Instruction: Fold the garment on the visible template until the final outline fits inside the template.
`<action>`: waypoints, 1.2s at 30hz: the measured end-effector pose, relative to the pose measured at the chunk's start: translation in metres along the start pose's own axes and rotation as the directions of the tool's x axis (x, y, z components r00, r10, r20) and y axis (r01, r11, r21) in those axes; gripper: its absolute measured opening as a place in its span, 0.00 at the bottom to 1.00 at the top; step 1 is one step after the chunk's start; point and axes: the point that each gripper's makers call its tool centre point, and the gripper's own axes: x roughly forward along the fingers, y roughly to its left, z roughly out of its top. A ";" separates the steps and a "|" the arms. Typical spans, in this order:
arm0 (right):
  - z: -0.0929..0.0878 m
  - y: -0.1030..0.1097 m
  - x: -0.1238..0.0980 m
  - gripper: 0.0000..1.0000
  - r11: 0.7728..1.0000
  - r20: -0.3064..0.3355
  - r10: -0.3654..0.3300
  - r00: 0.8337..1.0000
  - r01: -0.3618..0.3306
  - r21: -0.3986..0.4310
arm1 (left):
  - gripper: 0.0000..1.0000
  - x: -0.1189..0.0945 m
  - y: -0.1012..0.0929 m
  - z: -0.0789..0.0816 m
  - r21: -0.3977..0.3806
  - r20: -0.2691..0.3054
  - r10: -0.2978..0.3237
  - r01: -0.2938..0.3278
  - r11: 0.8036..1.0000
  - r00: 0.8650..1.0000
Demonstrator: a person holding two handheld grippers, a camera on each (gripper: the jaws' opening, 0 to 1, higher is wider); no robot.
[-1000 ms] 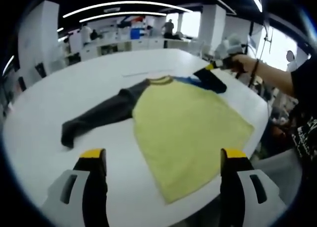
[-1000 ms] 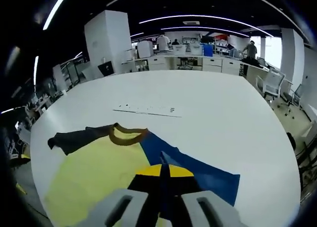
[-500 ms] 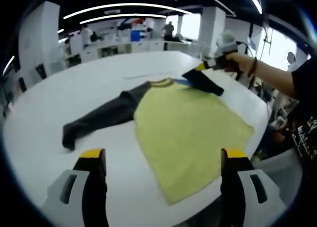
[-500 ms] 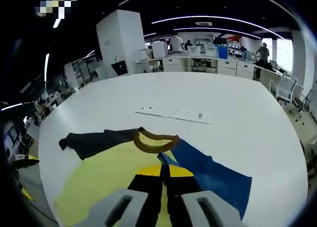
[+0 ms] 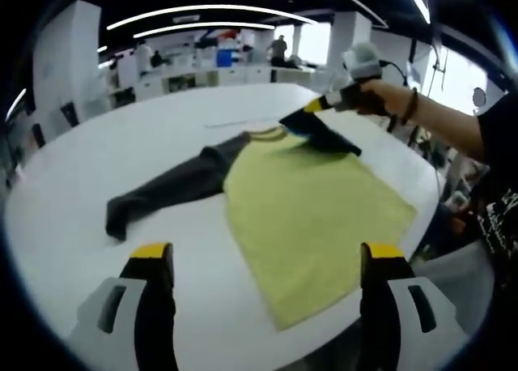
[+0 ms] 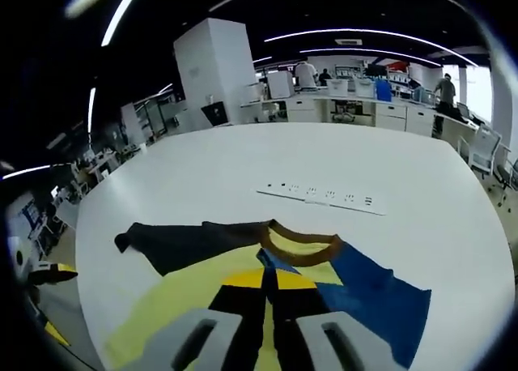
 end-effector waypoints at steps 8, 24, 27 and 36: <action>0.003 0.024 0.012 0.00 0.999 -0.008 0.042 0.999 -0.042 -0.026 | 0.91 -0.002 0.000 -0.003 -0.005 -0.001 0.008 -0.008 1.000 1.000; 0.000 0.070 0.036 0.00 0.992 -0.041 0.092 0.995 -0.095 -0.081 | 0.92 -0.003 -0.001 -0.009 -0.025 -0.011 0.005 -0.005 1.000 1.000; -0.002 0.075 0.039 0.00 0.991 -0.046 0.097 0.994 -0.101 -0.085 | 0.92 -0.004 0.001 -0.009 -0.044 -0.002 0.007 -0.007 0.999 1.000; -0.016 0.095 0.044 0.00 0.982 -0.063 0.124 0.990 -0.132 -0.134 | 0.92 -0.002 0.000 -0.014 -0.050 -0.018 0.006 -0.007 0.999 1.000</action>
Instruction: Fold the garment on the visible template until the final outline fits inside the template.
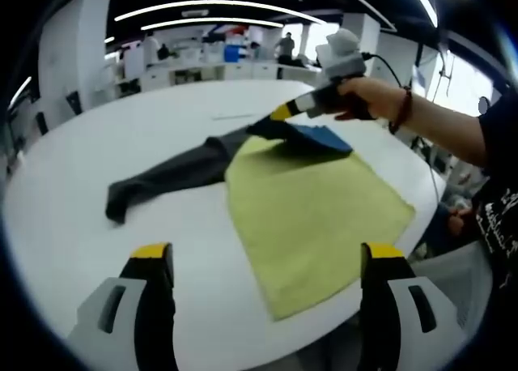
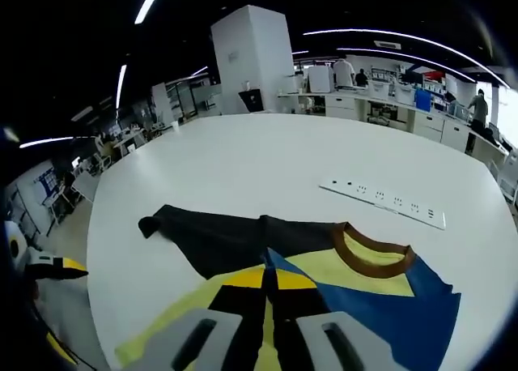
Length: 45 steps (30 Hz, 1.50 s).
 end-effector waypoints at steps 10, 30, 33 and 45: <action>-0.031 0.011 0.018 0.00 0.997 -0.014 0.007 1.000 -0.008 -0.076 | 0.92 -0.001 0.003 -0.002 -0.003 0.002 0.003 -0.003 1.000 1.000; -0.093 0.029 0.035 0.01 0.987 -0.105 0.049 0.993 -0.064 -0.144 | 0.91 -0.003 0.005 -0.009 -0.015 -0.012 0.012 -0.012 1.000 1.000; -0.092 0.031 0.034 0.05 0.988 -0.101 0.056 0.993 -0.070 -0.139 | 0.91 -0.005 0.006 -0.008 -0.019 -0.008 0.019 -0.019 1.000 1.000; -0.098 0.045 0.025 0.11 0.992 -0.090 0.097 0.991 -0.104 -0.070 | 0.91 -0.005 0.001 -0.006 -0.013 -0.005 0.015 -0.015 1.000 1.000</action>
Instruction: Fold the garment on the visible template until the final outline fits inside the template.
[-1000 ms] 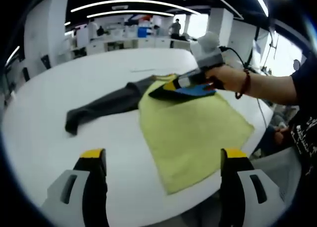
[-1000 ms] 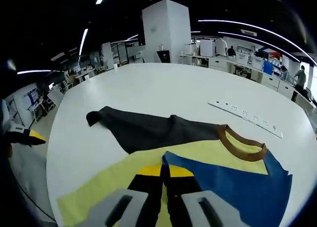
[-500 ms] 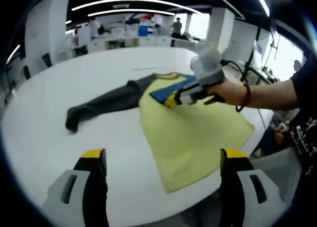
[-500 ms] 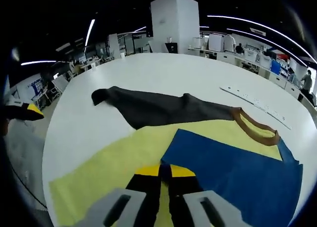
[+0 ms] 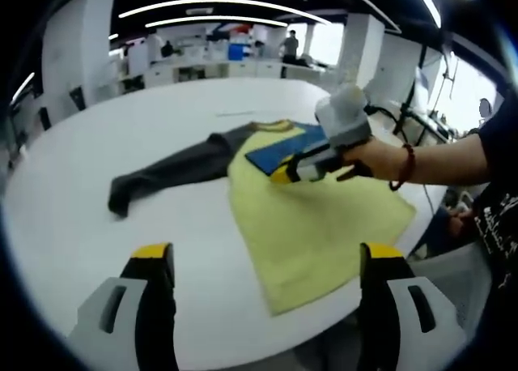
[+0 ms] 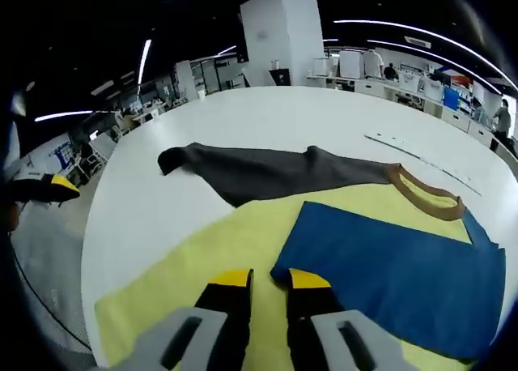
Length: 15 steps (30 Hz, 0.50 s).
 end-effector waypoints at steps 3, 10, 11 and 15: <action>-0.001 0.003 -0.001 0.10 1.000 0.002 0.011 1.000 -0.011 -0.014 | 0.91 -0.001 0.000 -0.001 0.001 -0.003 0.001 -0.001 1.000 1.000; 0.010 -0.004 -0.008 0.11 1.000 0.041 -0.014 0.999 0.014 -0.006 | 0.91 -0.003 0.002 0.001 -0.001 0.007 0.008 -0.008 1.000 1.000; 0.017 -0.011 -0.013 0.11 0.999 0.069 -0.033 0.997 0.033 0.003 | 0.92 -0.003 0.002 0.002 0.000 0.009 0.008 -0.008 1.000 1.000; 0.027 -0.038 -0.030 0.25 0.993 0.092 -0.114 0.989 0.114 0.015 | 0.94 -0.003 0.001 0.005 0.004 0.019 0.007 -0.008 1.000 1.000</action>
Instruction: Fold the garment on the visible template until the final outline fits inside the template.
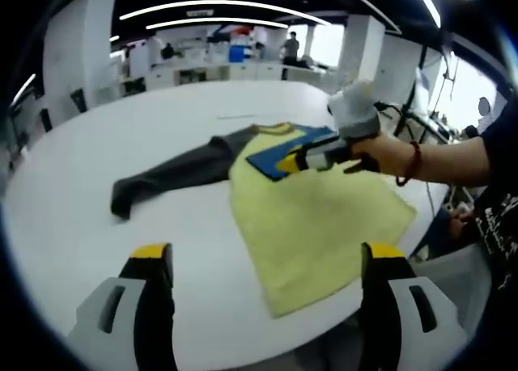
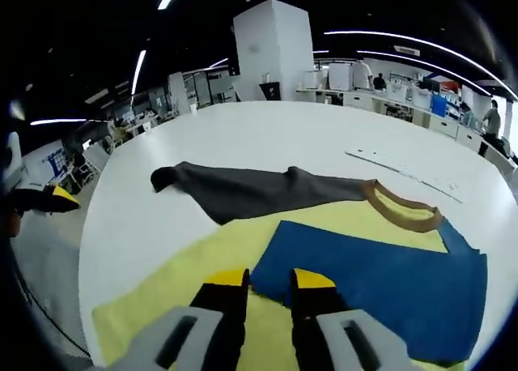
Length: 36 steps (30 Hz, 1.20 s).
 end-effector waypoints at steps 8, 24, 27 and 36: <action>0.014 -0.045 -0.026 0.46 0.996 0.025 -0.079 0.997 0.078 0.031 | 0.99 0.000 -0.002 0.008 0.008 0.020 0.004 -0.004 1.000 1.000; -0.020 -0.120 -0.068 0.58 0.972 -0.063 -0.171 0.983 0.179 0.155 | 0.99 0.001 -0.008 0.012 0.021 0.030 -0.014 0.013 1.000 0.999; -0.030 -0.135 -0.077 0.58 0.964 -0.082 -0.196 0.977 0.207 0.164 | 0.99 0.002 -0.010 0.011 0.026 0.026 -0.017 0.016 1.000 1.000; -0.051 -0.165 -0.097 0.54 0.945 -0.117 -0.245 0.963 0.264 0.195 | 0.99 0.004 -0.011 0.011 0.028 0.020 -0.026 0.026 0.999 0.999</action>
